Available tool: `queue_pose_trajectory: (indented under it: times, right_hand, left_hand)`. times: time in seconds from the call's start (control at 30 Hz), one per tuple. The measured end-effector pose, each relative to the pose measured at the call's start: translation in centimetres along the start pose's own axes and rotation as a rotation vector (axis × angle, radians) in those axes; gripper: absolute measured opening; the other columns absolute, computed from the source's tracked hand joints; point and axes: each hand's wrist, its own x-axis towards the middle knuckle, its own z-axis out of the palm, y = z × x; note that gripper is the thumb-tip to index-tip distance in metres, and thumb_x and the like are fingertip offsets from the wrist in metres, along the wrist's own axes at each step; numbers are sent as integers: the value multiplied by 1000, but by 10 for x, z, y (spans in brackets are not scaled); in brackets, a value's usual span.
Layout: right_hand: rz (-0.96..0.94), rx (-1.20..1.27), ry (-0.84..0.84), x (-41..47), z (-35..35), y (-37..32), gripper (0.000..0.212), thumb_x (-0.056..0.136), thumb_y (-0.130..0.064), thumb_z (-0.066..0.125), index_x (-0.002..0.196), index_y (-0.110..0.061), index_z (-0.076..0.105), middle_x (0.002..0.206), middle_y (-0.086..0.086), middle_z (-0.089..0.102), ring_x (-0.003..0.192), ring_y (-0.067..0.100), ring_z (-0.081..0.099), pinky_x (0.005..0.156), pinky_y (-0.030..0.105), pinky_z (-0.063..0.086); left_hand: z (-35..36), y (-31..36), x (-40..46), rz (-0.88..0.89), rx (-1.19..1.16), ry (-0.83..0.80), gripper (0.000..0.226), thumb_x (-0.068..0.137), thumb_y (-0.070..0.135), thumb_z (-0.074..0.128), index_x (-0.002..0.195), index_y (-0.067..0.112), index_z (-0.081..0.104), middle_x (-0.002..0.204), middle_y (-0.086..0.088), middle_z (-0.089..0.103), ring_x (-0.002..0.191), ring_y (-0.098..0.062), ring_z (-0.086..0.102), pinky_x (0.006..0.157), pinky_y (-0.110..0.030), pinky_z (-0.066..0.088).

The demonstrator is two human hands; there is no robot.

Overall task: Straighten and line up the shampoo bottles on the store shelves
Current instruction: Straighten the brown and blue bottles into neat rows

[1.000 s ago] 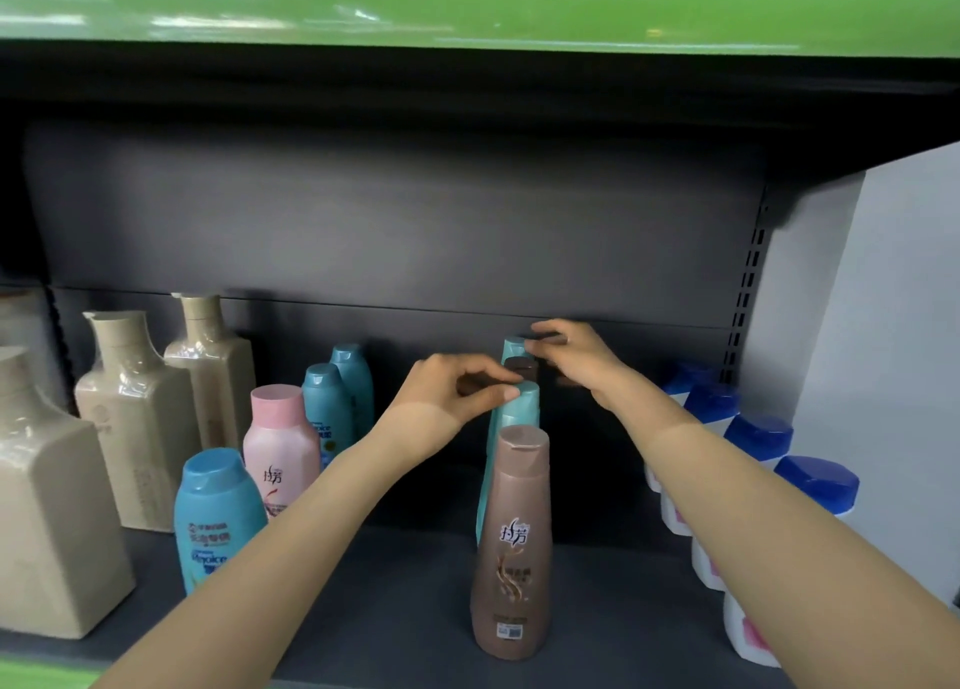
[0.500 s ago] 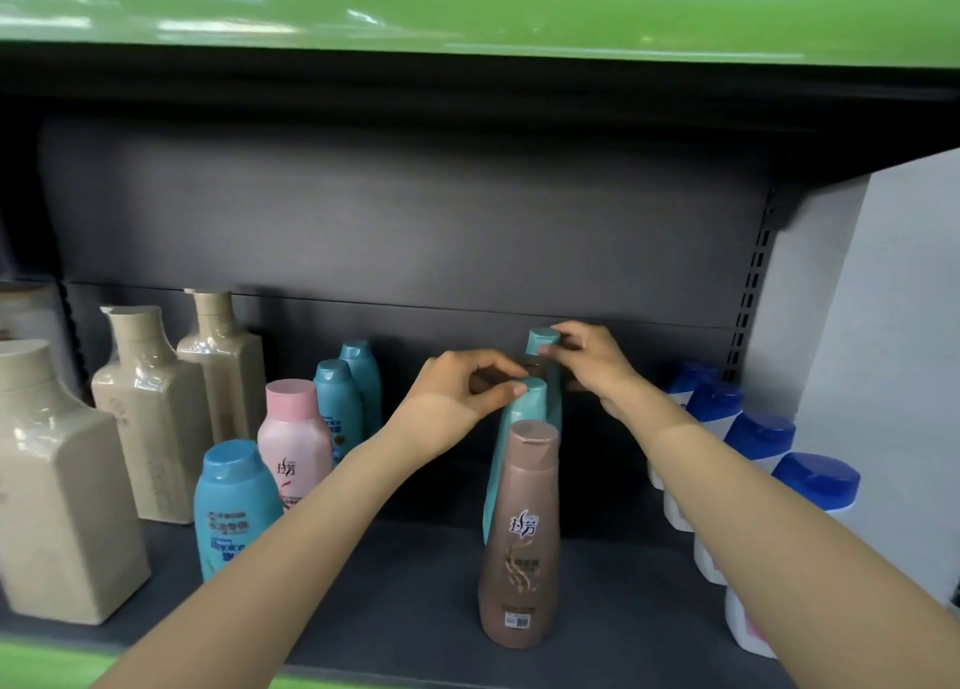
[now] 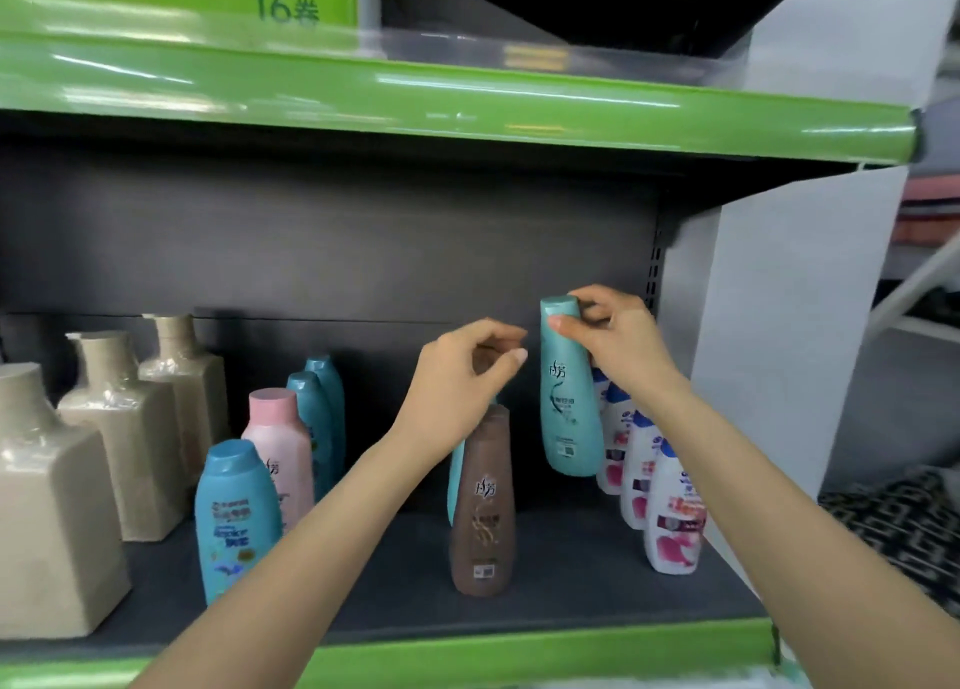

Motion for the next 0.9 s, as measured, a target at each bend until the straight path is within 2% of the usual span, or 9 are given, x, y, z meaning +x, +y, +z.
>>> queue_pose_trajectory:
  times: [0.07,0.13,0.23,0.3,0.43,0.57,0.73,0.83,0.9]
  right_hand:
    - [13,32,-13,-18,-10,-9,9,82,-22,71,87,-24,64,82,3,68,85,29,67,78,42,53]
    - [50,103,-10,-37,-18,-17,11,84,-19,70,82,-27,63,82,1,67,88,28,67,81,46,55]
    - [148,220,5,-60,-26,-23,6,85,-21,68,91,-19,66,94,9,68,93,26,67,76,43,58]
    - [213,287,20,-73,-31,-24,15,87,-23,66,99,-14,66,104,13,67,94,26,68,67,37,59]
    - [277,420,29,-92,-39,-29,21,90,-21,63,106,-8,65,105,12,67,89,24,69,73,41,60]
    - [271,514,33,-99,-45,-31,19,90,-22,62,103,-8,65,97,9,69,85,22,71,75,42,60]
    - [300,643,-24,-100,-49,-27,17,95,-22,55,103,-10,65,99,7,69,91,21,70,75,41,59]
    - [346,572,-74,-104,-49,-23,18,94,-25,57,105,-12,65,104,6,68,92,21,70,74,41,60]
    - [379,536,-98,-107,-47,-20,17,89,-27,64,100,-14,65,101,5,68,90,20,70,73,41,60]
  left_hand:
    - [8,10,-9,16,-10,-41,20,86,17,64,105,21,65,96,10,66,83,5,60,76,-3,41]
    - [15,17,-19,29,-9,-80,30,86,19,64,116,21,61,107,8,63,91,2,58,81,-5,43]
    - [23,24,-35,8,-48,-153,40,86,24,64,124,20,55,115,5,61,101,-3,58,91,-22,48]
    - [26,28,-44,-24,-40,-196,42,84,28,66,124,21,55,111,5,63,99,-5,59,90,-30,50]
    - [24,34,-57,-93,-62,-259,39,81,28,70,118,20,56,100,11,64,87,0,60,77,-12,49]
    - [23,38,-67,-132,20,-337,44,77,35,73,115,21,55,99,12,62,85,2,57,70,-8,44]
    - [23,42,-73,-134,77,-186,43,71,34,78,107,22,58,85,19,57,81,2,54,64,-4,40]
    - [27,42,-78,-125,238,-93,47,67,38,80,106,25,56,89,11,60,85,-10,57,74,-24,47]
    - [31,44,-82,-108,340,-71,48,67,39,78,107,27,54,95,8,61,87,-15,58,74,-33,48]
